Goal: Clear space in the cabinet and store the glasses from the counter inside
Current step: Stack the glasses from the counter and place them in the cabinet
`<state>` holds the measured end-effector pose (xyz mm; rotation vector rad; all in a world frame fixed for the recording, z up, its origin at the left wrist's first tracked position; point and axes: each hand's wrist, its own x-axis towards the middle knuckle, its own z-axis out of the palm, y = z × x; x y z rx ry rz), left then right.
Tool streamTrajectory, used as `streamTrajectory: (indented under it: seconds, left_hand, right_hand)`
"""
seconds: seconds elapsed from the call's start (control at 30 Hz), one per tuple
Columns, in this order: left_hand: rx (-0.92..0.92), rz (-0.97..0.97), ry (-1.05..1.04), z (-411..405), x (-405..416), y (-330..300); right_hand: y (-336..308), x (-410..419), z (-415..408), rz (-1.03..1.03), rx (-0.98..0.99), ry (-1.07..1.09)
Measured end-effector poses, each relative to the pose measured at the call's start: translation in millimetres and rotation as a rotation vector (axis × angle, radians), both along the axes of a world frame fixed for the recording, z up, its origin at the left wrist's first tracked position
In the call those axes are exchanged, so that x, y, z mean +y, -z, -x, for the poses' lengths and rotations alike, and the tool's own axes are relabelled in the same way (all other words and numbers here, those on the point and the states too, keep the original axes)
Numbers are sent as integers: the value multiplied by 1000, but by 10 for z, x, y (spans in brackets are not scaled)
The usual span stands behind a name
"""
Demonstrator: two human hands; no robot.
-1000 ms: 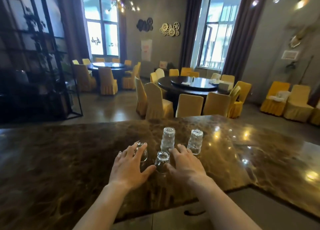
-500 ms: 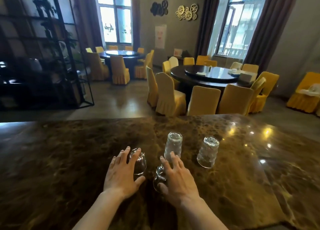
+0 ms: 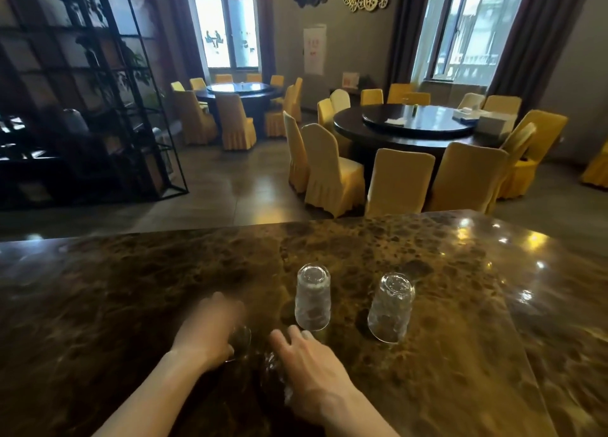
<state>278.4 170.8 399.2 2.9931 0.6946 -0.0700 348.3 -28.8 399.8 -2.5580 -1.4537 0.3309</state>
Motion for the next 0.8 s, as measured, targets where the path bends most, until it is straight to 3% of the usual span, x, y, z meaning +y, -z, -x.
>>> streamTrajectory:
  seconds: [0.1,0.2,0.27,0.33,0.53,0.8]
  left_hand:
    - [-282,312,-173,209,172,25]
    - [-586,657,-430,378,270,139]
    - [-734,865,-511,426,258,247]
    - [-785,1010,-470,450,172,304]
    - [-697,890,-259,371,-249,518]
    - [-696,780,-224,321,-401,723]
  right_hand:
    - [15,-202,39,-315,30,196]
    - [101,-363,42,-585,216,432]
    - [174,-421,8,-681,338,478]
    - [235,-458,3,-700,332,489]
    - [319,-464,-66,-641,228,506]
    - [363,-458,-200,-577,225,535]
